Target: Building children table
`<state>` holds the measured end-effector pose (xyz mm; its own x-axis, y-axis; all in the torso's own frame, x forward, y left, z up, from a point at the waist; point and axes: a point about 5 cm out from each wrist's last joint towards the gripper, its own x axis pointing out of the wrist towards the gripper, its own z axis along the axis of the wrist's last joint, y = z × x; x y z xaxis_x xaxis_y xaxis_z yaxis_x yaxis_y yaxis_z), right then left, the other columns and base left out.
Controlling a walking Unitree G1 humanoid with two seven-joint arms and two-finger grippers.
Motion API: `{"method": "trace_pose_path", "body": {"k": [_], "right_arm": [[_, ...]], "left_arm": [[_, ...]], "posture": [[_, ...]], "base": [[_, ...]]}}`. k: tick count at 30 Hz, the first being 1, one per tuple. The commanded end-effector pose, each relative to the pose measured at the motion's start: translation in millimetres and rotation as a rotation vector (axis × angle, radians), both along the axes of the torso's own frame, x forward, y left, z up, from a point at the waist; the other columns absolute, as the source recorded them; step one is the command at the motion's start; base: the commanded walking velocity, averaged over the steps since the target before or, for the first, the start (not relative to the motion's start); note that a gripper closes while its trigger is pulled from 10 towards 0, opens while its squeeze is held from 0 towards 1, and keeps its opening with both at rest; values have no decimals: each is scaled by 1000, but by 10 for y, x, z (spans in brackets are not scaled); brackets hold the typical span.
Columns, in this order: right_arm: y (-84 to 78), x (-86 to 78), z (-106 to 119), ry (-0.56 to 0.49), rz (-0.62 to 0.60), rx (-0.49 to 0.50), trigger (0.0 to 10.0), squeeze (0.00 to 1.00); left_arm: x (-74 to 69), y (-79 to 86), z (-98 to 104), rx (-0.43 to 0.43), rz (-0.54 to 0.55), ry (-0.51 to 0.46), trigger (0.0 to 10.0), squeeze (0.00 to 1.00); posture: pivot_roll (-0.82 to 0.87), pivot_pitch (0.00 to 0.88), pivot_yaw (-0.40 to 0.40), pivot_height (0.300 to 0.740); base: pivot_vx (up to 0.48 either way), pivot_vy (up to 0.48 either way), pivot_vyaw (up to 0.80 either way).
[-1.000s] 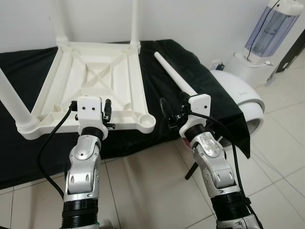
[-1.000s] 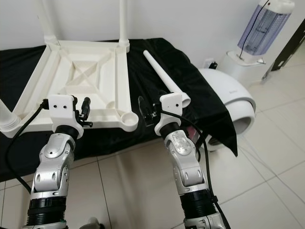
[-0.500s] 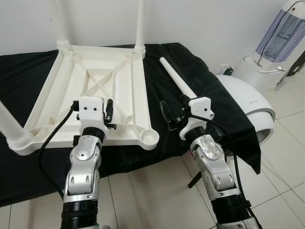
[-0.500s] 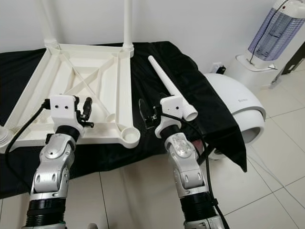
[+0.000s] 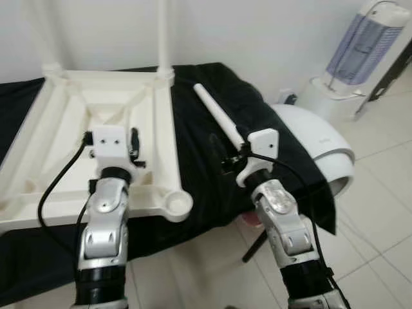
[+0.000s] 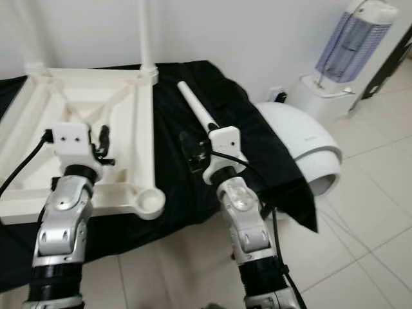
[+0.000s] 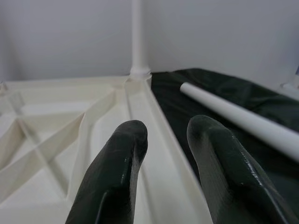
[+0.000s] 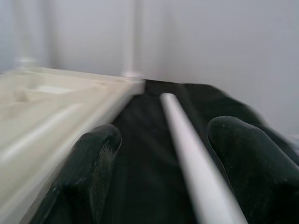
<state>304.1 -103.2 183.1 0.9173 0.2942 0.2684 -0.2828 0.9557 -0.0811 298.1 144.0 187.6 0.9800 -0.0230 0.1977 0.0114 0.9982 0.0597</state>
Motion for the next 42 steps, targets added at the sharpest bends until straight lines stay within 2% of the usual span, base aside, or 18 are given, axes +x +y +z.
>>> {"method": "trace_pose_path", "body": {"k": [1, 10, 17, 26, 28, 30, 32, 33, 35, 36, 38, 39, 40, 42], "right_arm": [[75, -8, 50, -21, 23, 10, 10000, 0], [78, -9, 48, -21, 22, 11, 10000, 0], [73, -5, 47, -22, 19, 11, 10000, 0], [78, 13, 8, 12, 19, -14, 10000, 0], [80, 66, -64, 98, 30, -31, 10000, 0], [80, 66, -64, 98, 30, -31, 10000, 0], [76, 170, -136, 200, 26, -61, 10000, 0], [76, 170, -136, 200, 26, -61, 10000, 0], [40, 340, -174, 305, -33, -90, 10000, 0], [40, 340, -174, 305, -33, -90, 10000, 0], [38, 496, -174, 384, -40, -111, 10000, 0], [38, 496, -174, 384, -40, -111, 10000, 0], [64, 550, -169, 412, -13, -126, 10000, 1000], [85, 578, -165, 428, 9, -135, 10000, 1000]], "left_arm": [[3, 74, 6, 4, 28, -2, 10000, 0], [6, 77, 6, 6, 30, 0, 10000, 0], [16, 77, -17, -2, 37, 23, 10000, 0], [6, 38, -86, 35, -54, 72, 10000, 0], [-30, 13, -77, 74, -179, 86, 10000, 0], [-30, 13, -77, 74, -179, 86, 10000, 0], [-74, 22, -21, 128, -301, 88, 10000, 0], [-74, 22, -21, 128, -301, 88, 10000, 0], [-89, 55, 56, 169, -351, 78, 10000, 0], [-89, 55, 56, 169, -351, 78, 10000, 0], [-82, 77, 122, 179, -352, 63, 10000, 0], [-82, 77, 122, 179, -352, 63, 10000, 0], [-82, 76, 148, 181, -352, 57, 10000, 0], [-83, 73, 164, 182, -353, 53, 10000, 0]], "posture": [[82, 51, -76, 740], [82, 53, -75, 740], [79, 53, -71, 740], [69, 53, -60, 740], [67, 55, -58, 740], [67, 55, -58, 740], [66, 59, -56, 740], [66, 59, -56, 740], [65, 65, -54, 740], [65, 65, -54, 740], [71, 70, -55, 740], [71, 70, -55, 740], [70, 75, -57, 740], [70, 75, -57, 740]], "base": [[296, 0, 0], [290, 0, 0], [0, 0, 0], [0, 0, 0], [0, 0, 0], [0, 0, 0], [0, 0, 0], [0, 0, 0], [0, 0, 0], [0, 0, 0], [0, 0, 0], [0, 0, 0], [0, 0, 0], [0, 0, 0]]}}
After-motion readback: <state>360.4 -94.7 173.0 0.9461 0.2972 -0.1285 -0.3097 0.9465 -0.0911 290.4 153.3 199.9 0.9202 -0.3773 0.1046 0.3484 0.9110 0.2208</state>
